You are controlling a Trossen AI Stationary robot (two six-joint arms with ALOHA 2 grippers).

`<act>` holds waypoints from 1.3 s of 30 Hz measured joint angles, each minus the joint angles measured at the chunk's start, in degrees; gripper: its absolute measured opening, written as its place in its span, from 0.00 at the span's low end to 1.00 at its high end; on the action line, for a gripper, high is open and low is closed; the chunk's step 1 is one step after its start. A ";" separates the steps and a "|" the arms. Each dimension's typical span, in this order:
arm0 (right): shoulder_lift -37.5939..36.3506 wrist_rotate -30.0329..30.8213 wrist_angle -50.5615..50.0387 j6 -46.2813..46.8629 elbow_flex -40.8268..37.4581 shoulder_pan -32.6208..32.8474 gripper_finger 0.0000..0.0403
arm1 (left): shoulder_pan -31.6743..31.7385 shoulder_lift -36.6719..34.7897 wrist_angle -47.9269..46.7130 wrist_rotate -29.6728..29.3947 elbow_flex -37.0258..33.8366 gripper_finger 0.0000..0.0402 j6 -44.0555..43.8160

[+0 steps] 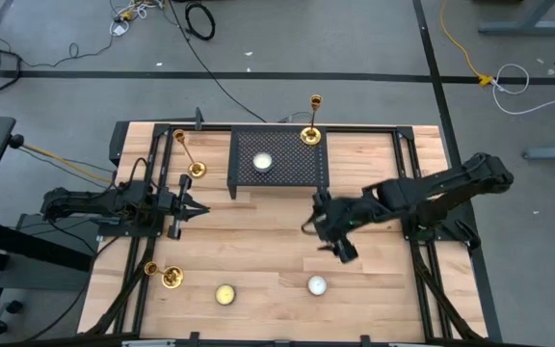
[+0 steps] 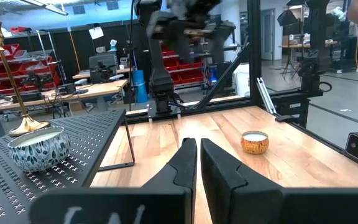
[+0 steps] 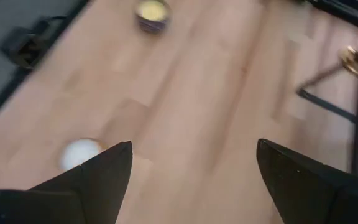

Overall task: Pick & Place candle stick holders
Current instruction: Put the orange scented candle on the shelf

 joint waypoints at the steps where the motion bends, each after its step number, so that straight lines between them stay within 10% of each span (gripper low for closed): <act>1: 0.00 0.00 0.30 0.08 0.00 1.33 0.85 | 0.00 0.00 0.00 0.00 0.00 0.06 -0.02; 20: 0.07 0.01 3.17 7.95 0.00 19.21 0.85 | 0.00 0.00 0.00 0.00 0.00 0.06 0.00; 39: 11.10 0.02 3.17 9.85 6.60 23.36 0.85 | -0.02 0.00 0.00 0.00 -0.02 0.06 -0.02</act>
